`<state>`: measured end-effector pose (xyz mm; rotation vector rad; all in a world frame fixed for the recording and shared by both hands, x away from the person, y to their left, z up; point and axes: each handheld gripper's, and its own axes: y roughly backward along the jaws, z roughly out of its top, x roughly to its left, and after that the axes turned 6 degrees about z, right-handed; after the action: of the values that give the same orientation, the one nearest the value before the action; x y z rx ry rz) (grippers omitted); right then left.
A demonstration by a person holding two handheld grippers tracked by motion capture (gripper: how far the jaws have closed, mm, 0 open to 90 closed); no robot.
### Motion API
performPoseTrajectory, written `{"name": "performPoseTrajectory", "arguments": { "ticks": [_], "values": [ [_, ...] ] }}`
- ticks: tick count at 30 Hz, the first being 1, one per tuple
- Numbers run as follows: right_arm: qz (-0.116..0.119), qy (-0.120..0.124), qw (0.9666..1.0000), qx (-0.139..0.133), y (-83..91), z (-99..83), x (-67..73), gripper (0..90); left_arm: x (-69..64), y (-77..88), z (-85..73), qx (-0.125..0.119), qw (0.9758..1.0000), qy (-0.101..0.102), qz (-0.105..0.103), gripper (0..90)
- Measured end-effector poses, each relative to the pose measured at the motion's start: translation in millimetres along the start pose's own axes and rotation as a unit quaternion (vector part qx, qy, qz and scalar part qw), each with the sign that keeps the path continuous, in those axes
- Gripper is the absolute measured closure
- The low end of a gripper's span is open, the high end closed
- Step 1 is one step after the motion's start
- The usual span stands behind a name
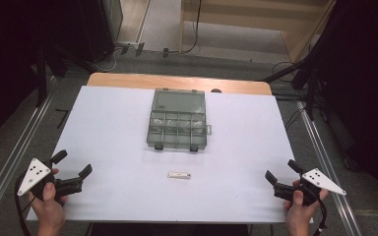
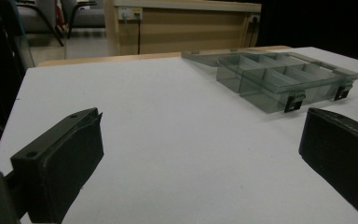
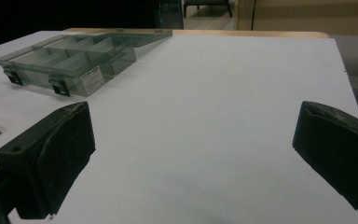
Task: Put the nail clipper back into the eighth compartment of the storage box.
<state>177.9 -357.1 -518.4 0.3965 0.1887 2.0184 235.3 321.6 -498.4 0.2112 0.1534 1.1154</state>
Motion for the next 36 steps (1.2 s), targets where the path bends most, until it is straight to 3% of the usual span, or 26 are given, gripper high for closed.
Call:
{"name": "performPoseTrajectory", "arguments": {
  "ticks": [5,9,21,25,28,30,31,33,34,36],
  "values": [
    [0.016,-0.003,0.9999,0.005,-0.6,2.6,-1.2,0.0,-1.9,-1.0,-0.1,0.003,1.0,-0.007,-0.001,0.0],
    [0.022,-0.001,0.9997,0.009,-0.6,5.3,-1.8,0.0,-0.6,1.0,-0.6,-0.002,1.0,0.0,-0.002,0.0],
    [0.071,0.029,0.9967,0.027,-19.7,32.7,17.5,0.0,-0.1,3.3,-1.1,-0.01,0.9999,0.005,-0.007,0.0],
    [0.093,0.045,0.9939,0.04,-27.7,42.8,25.2,0.5,-1.1,2.4,-1.0,-0.006,1.0,0.0,-0.007,0.0],
    [0.115,0.057,0.9903,0.053,-36.1,51.5,31.7,6.2,-2.0,1.2,-0.9,-0.002,1.0,-0.004,-0.007,0.0],
    [0.119,0.059,0.9897,0.054,-38.0,53.0,33.2,7.7,-2.1,1.2,-0.9,-0.002,1.0,-0.004,-0.007,0.0],
    [0.13,0.066,0.9872,0.066,-43.3,57.7,37.8,8.7,-2.0,0.9,-0.9,-0.003,1.0,-0.003,-0.007,0.0],
    [0.131,0.07,0.9864,0.069,-45.2,59.3,39.3,8.7,-1.8,0.6,-0.8,-0.002,1.0,-0.002,-0.007,0.0],
    [0.143,0.077,0.9836,0.078,-51.3,64.1,44.5,8.7,-1.9,0.4,-0.8,-0.001,1.0,-0.002,-0.007,0.0],
    [0.149,0.082,0.9818,0.085,-55.4,67.1,47.4,8.6,-2.4,0.5,-0.9,-0.001,1.0,-0.003,-0.006,0.0]
  ]
}}
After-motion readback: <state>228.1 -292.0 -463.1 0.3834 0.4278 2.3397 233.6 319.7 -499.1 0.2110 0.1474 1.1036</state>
